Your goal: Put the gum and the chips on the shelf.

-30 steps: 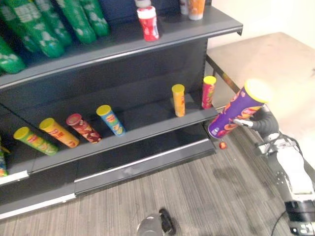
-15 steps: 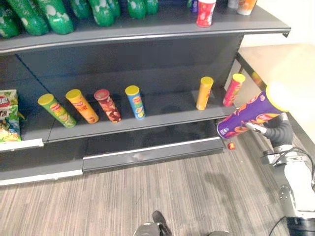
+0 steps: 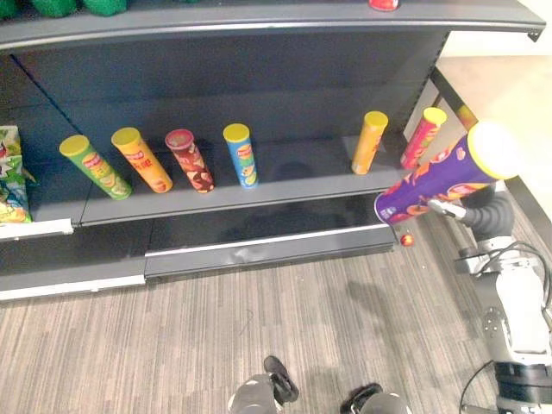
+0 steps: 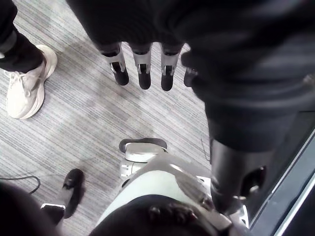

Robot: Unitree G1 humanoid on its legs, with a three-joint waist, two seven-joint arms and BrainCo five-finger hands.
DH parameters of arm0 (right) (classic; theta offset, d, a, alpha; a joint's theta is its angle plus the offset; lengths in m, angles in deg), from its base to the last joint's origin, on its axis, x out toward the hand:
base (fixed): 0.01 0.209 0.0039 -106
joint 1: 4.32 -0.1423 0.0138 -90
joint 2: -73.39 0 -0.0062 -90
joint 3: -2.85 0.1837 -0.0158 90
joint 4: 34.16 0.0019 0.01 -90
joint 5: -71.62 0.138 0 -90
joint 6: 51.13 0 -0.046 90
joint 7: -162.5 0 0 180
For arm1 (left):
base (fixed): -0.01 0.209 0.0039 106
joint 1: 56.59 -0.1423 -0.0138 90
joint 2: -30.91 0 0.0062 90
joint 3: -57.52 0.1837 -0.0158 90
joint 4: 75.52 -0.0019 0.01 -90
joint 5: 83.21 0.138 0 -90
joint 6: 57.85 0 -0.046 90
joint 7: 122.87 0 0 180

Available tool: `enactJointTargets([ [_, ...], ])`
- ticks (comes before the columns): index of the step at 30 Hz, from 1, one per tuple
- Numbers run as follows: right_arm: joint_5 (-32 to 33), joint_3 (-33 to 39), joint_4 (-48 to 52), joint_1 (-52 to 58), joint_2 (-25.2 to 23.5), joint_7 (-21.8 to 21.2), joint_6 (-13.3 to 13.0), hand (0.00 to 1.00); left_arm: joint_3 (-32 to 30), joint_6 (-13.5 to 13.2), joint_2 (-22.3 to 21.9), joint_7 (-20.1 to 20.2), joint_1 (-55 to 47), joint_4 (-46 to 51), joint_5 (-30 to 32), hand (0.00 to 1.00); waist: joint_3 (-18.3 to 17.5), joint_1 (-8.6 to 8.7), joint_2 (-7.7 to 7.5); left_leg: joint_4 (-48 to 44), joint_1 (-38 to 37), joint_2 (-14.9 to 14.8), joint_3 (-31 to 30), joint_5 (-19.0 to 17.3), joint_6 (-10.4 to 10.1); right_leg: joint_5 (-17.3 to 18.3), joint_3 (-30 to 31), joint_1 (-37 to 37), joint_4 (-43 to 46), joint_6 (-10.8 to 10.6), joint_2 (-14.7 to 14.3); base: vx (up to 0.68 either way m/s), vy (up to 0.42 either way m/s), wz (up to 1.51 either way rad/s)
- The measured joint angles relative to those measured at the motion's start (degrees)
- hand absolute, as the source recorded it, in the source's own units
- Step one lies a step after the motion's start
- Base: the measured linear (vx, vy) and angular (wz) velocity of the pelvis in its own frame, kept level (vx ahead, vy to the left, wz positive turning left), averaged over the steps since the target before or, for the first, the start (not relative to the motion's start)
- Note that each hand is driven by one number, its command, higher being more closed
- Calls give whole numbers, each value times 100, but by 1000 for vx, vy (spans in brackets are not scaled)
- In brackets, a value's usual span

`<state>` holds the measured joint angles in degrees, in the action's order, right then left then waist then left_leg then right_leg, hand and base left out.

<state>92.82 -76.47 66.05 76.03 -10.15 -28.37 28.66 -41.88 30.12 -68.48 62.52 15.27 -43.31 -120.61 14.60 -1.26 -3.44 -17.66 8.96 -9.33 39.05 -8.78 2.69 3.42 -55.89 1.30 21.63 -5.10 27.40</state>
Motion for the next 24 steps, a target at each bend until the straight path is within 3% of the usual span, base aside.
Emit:
enactJointTargets([
  [5,-102,-107,-53,-305,142,-218,-10,100,-14,12,-31,-6,-2,184,-77,0,69,-149,-42,-515,108,-21,-331,-393,135,-158,179,110,510,-4,281,25,53,33],
  [7,-100,-149,-57,-332,141,-281,-13,100,-9,11,-48,-16,-4,217,-76,0,92,-163,35,-587,113,26,-657,-530,183,-504,882,42,757,403,254,6,147,73],
  [8,-99,-148,-56,-273,125,-306,-38,100,6,13,-73,-27,-8,312,-67,0,103,-113,81,-598,165,103,-1024,-558,201,-498,1894,-190,920,597,55,27,146,112],
  [9,-100,-148,-42,-207,118,-298,-64,100,26,18,-50,-44,5,382,-56,0,116,-60,134,-597,234,167,-1321,-555,206,-272,2443,-254,841,476,-199,74,147,169],
  [10,-110,-156,3,-27,114,-230,-71,100,74,25,27,-73,85,416,6,0,104,-36,119,-530,305,383,-1846,-511,228,93,3319,-376,716,319,-667,129,110,188],
  [11,-128,-156,17,150,81,-164,-73,100,122,95,82,-125,151,404,53,0,101,-40,125,-437,284,607,-2215,-469,242,297,3828,-474,590,189,-936,107,70,187],
  [14,-284,-212,19,280,44,-48,-135,100,233,298,97,-282,220,272,50,0,61,-81,103,-431,194,1072,-2736,-465,258,362,4358,-949,288,91,-1082,195,43,149],
  [18,-309,-232,11,281,-104,0,-149,100,351,470,150,-292,216,125,22,0,36,-82,148,-458,-49,1263,-3210,-434,315,231,4866,-1199,-247,-111,-1346,195,-13,103],
  [20,-246,-229,12,190,-111,99,-149,100,352,472,239,-303,213,114,-12,0,-69,-84,34,-335,-239,1283,-3360,-469,282,142,4815,-1170,-381,-225,-1418,186,-115,94],
  [22,-218,-229,11,51,-163,134,-149,100,316,482,255,-344,206,67,-26,0,-147,-122,-66,-293,-308,1274,-3497,-494,233,122,4685,-1148,-526,-195,-1486,151,-187,53],
  [24,-210,-226,10,-37,-254,218,-147,100,236,516,220,-391,101,64,-46,0,-309,-118,-126,-265,-347,1271,-3573,-540,141,-129,4628,-1034,-781,-30,-1575,134,-246,22],
])
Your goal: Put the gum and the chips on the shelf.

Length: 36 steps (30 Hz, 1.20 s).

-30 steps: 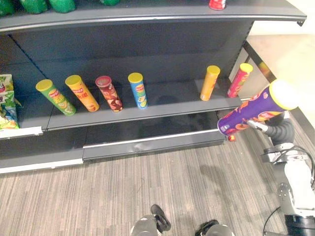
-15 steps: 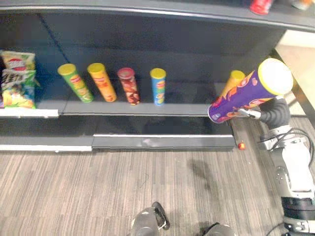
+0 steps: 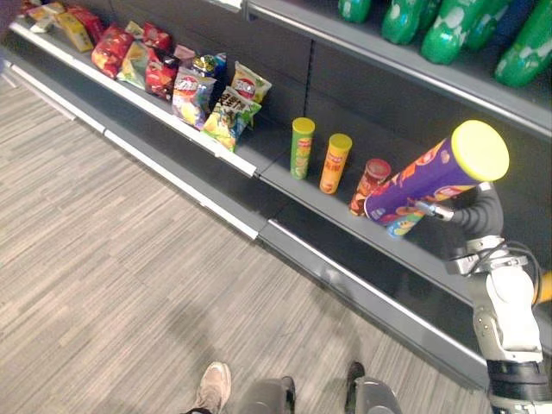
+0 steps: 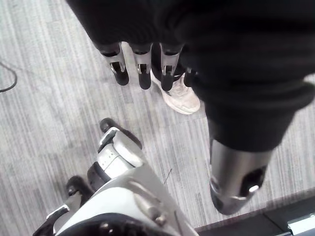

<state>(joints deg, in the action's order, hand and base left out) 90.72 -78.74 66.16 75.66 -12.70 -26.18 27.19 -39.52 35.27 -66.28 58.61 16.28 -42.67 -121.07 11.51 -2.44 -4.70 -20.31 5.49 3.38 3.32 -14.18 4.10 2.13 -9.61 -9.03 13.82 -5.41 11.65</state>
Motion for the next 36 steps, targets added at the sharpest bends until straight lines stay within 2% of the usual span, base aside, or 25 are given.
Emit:
enactJointTargets([
  [1,1,19,-12,5,-3,33,2,100,-20,-3,-45,-24,-29,-12,2,0,-77,11,74,-22,0,-55,-65,-41,-76,-90,-72,96,-130,-82,-64,108,-219,14],
  [3,0,30,-35,12,-14,130,54,100,-44,-50,-170,-18,-84,-1,98,0,-189,64,273,46,21,-246,-115,-118,-280,-126,-200,215,-344,-32,-236,94,-188,10],
  [5,-1,43,-149,28,-16,188,123,100,-75,-69,-219,-10,-94,-3,301,0,-242,94,365,145,-34,-485,95,-153,-358,-127,-266,253,-410,52,-361,87,-184,1],
  [10,-8,205,-306,185,-17,156,180,100,-87,-124,-223,86,-105,-5,316,0,-241,150,362,442,-247,-501,113,35,-416,-101,-248,337,-415,94,-392,25,-64,1],
  [14,-9,202,-305,298,-32,-55,223,100,-123,-124,-209,112,-112,-6,324,0,-250,241,325,532,-282,-446,134,101,-383,-106,-140,322,-417,102,-373,-3,3,-1],
  [17,-13,198,-332,390,-75,-64,303,100,-119,-130,-195,117,-112,-7,542,0,-251,251,321,588,-317,-428,146,126,-374,-117,-94,318,-415,117,-369,-17,16,-4],
  [24,-10,-64,-459,490,-177,7,394,100,-116,-135,-189,99,-113,-107,620,0,-248,256,315,723,-377,-418,220,187,-380,-118,40,236,-354,119,-378,-8,3,-7],
  [26,-20,-225,-668,467,-421,195,390,100,-113,-154,-182,83,-114,-112,773,0,-247,278,314,730,-381,-422,211,197,-388,-108,48,215,-299,135,-380,0,0,0],
  [31,-180,-591,-1258,293,-549,671,390,100,-26,-248,-156,80,-99,-102,968,0,-197,254,319,710,-267,-397,96,247,-399,-90,87,58,-96,160,-343,-26,-1,12],
  [36,-635,-632,-1775,-428,-568,1419,328,100,15,-285,-169,93,-41,96,1003,0,170,237,353,692,26,-345,-50,362,-435,-61,66,-268,157,196,-256,-65,-17,16],
])
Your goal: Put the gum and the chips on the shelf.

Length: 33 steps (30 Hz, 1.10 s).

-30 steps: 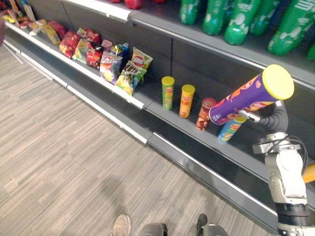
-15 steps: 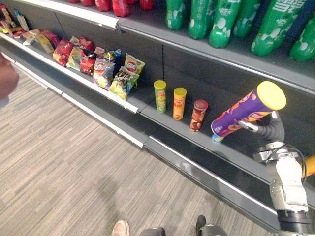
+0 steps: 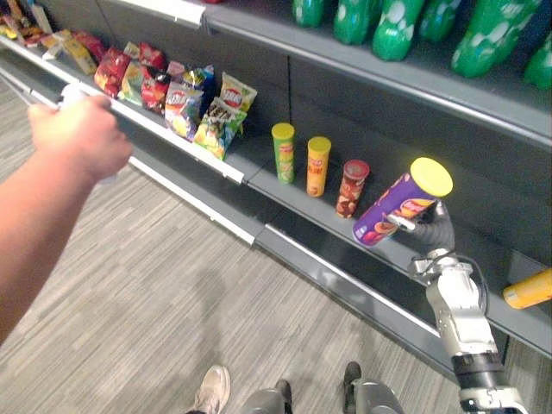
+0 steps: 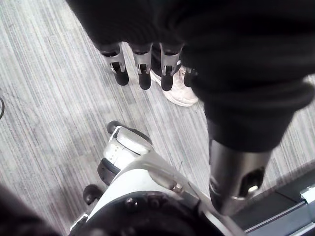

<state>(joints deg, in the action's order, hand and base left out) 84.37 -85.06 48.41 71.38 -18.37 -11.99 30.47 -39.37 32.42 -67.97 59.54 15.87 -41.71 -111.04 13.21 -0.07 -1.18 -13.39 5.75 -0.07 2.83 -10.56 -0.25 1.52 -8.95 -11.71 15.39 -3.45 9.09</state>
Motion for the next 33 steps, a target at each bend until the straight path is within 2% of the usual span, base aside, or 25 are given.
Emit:
enactJointTargets([
  [6,-157,393,-532,-549,106,624,-57,100,108,118,-18,-27,151,50,61,0,379,-11,162,-22,228,6,-27,82,0,20,-9,-260,175,26,53,-46,-24,10],
  [9,-157,635,-762,-831,242,911,-184,100,161,154,-18,-167,249,205,166,0,636,13,191,5,322,35,3,181,-23,28,7,-449,276,35,97,-13,-7,1],
  [15,-147,896,-948,-1167,410,1422,-364,100,311,149,-17,-231,368,258,151,0,877,94,326,272,404,70,45,413,-80,28,30,-673,283,36,130,-1,-6,0],
  [20,-155,942,-1003,-1356,472,1419,-436,100,429,104,-14,-247,391,272,141,0,936,155,397,596,268,75,142,575,-101,27,98,-723,267,36,119,24,-30,-7],
  [28,-390,1183,-1123,-1131,510,1423,-426,100,446,110,0,-264,394,368,168,0,947,177,395,834,82,77,269,649,-90,25,178,-693,222,33,100,30,-3,-7],
  [33,-455,1334,-1463,-1125,643,1584,-426,100,498,110,21,-263,396,382,163,0,949,183,399,881,68,76,283,696,-72,14,180,-696,167,23,90,22,-3,-1],
])
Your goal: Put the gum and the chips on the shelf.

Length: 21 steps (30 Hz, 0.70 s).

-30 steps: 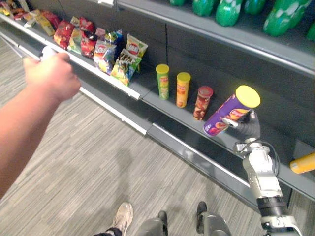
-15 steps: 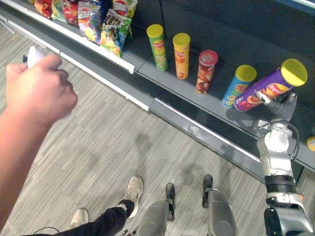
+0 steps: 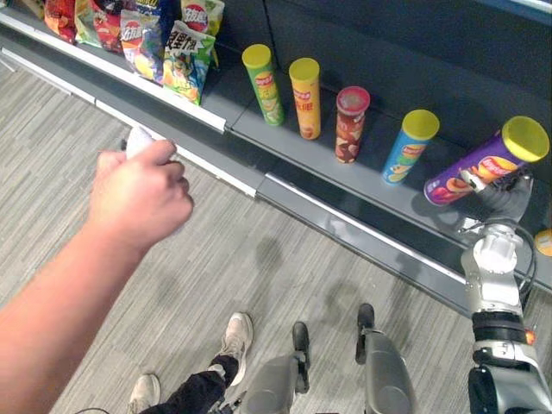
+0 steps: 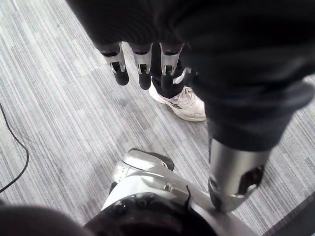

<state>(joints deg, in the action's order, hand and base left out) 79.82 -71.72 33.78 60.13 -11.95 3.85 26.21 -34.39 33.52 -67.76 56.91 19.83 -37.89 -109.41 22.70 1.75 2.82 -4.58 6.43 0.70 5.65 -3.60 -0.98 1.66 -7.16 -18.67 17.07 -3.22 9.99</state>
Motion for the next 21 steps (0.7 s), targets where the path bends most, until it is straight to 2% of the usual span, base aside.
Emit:
enactJointTargets([
  [3,-181,-3,-183,-28,195,168,1,100,49,-2,18,0,1,-1,-9,0,4,-9,8,65,-38,5,16,29,0,-2,16,0,-5,-3,-5,6,-1,-1],
  [7,-384,-2,-477,-257,406,377,1,100,161,-8,27,1,30,0,-15,0,60,1,101,68,-51,12,47,30,1,-5,54,-8,-3,-8,-6,4,-1,-4],
  [21,-315,-1,-1299,-1052,945,909,3,100,493,-13,31,0,268,22,-13,0,301,-17,424,154,68,36,140,98,0,-13,137,-243,32,-21,-9,-2,-5,-2],
])
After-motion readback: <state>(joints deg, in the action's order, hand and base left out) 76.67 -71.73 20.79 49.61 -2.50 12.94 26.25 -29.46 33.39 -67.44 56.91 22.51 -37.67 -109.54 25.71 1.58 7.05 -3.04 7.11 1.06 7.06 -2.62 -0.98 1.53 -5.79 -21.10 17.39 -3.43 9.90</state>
